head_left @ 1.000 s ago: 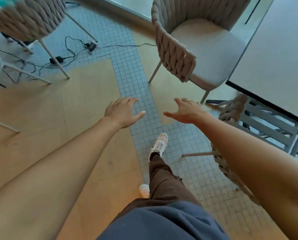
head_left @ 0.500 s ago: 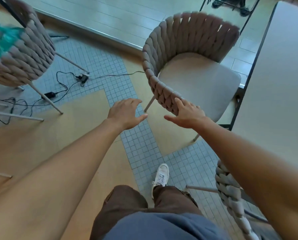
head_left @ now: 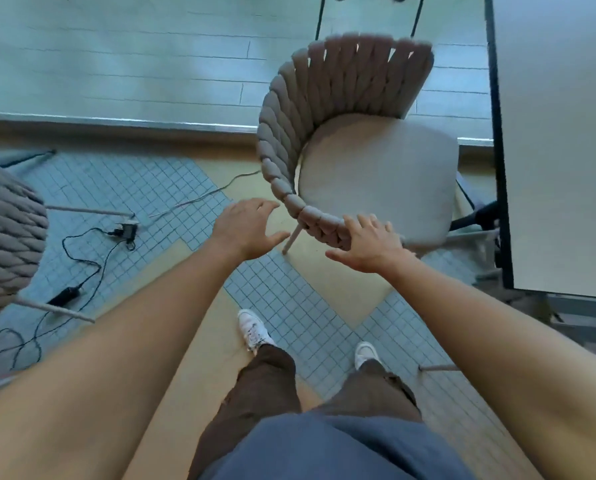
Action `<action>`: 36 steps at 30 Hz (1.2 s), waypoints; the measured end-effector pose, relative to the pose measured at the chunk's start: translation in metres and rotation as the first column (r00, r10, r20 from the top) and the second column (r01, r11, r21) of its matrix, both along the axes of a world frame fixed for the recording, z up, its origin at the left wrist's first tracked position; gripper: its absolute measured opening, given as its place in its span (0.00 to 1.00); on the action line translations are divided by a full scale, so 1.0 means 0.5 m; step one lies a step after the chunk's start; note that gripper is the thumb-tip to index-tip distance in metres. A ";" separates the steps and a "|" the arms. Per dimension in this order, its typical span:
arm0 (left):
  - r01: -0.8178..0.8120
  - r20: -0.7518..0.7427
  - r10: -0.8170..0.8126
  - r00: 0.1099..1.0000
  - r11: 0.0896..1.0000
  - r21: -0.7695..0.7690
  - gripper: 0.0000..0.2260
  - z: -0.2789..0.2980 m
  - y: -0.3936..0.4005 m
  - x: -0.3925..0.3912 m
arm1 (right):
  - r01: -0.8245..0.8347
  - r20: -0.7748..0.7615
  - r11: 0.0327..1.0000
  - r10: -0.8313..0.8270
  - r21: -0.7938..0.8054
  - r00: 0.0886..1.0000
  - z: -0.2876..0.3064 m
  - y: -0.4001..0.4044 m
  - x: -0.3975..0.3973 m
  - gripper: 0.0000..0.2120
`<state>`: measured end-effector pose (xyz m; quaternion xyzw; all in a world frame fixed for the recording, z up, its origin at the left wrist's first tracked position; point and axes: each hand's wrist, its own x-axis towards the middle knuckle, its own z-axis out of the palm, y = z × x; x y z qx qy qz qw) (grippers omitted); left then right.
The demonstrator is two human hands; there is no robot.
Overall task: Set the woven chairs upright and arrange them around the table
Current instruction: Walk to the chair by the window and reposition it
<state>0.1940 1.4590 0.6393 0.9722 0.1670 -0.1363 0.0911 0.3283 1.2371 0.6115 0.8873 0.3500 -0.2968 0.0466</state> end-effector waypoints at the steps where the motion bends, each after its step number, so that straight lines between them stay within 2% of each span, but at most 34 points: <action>1: 0.023 0.006 -0.023 1.000 1.000 0.005 0.33 0.000 0.035 0.009 | 0.027 0.001 1.000 -0.027 -0.010 1.000 -0.003 0.017 -0.007 0.46; 6: 0.190 -0.042 -0.188 0.981 0.981 0.032 0.32 -0.008 0.173 0.064 | 0.183 -0.020 0.983 -0.183 0.000 0.983 -0.024 0.098 -0.029 0.47; 13: 0.420 -0.114 -0.414 0.903 0.907 0.023 0.32 -0.061 0.226 0.155 | 0.320 -0.084 0.947 -0.317 0.022 0.945 -0.092 0.162 -0.026 0.49; 17: 0.558 -0.117 -0.553 0.825 0.829 0.021 0.34 -0.103 0.237 0.225 | 0.309 -0.071 0.951 -0.306 0.028 0.949 -0.147 0.182 -0.004 0.48; 20: 0.624 -0.185 -0.611 0.770 0.781 0.020 0.37 -0.141 0.259 0.273 | 0.263 -0.041 0.964 -0.261 0.038 0.964 -0.184 0.198 0.021 0.48; 23: 0.700 -0.290 -0.663 0.690 0.713 0.035 0.40 -0.177 0.281 0.330 | 0.251 -0.038 0.967 -0.250 0.029 0.967 -0.204 0.211 0.048 0.46; 26: 0.763 -0.373 -0.698 0.611 0.645 0.041 0.41 -0.192 0.291 0.375 | 0.192 -0.044 0.980 -0.190 0.046 0.981 -0.215 0.218 0.057 0.38; 29: 0.823 -0.416 -0.747 0.518 0.568 0.005 0.42 -0.202 0.289 0.409 | 0.220 -0.063 0.975 -0.217 0.040 0.974 -0.213 0.218 0.060 0.32; 33: 0.907 -0.453 -0.829 0.329 0.411 -0.094 0.41 -0.210 0.285 0.448 | 0.208 -0.004 0.977 -0.208 0.036 0.978 -0.219 0.221 0.058 0.31; 36: 0.934 -0.453 -0.875 0.169 0.290 -0.210 0.36 -0.217 0.282 0.468 | 0.199 0.023 0.979 -0.200 0.050 0.979 -0.221 0.220 0.059 0.28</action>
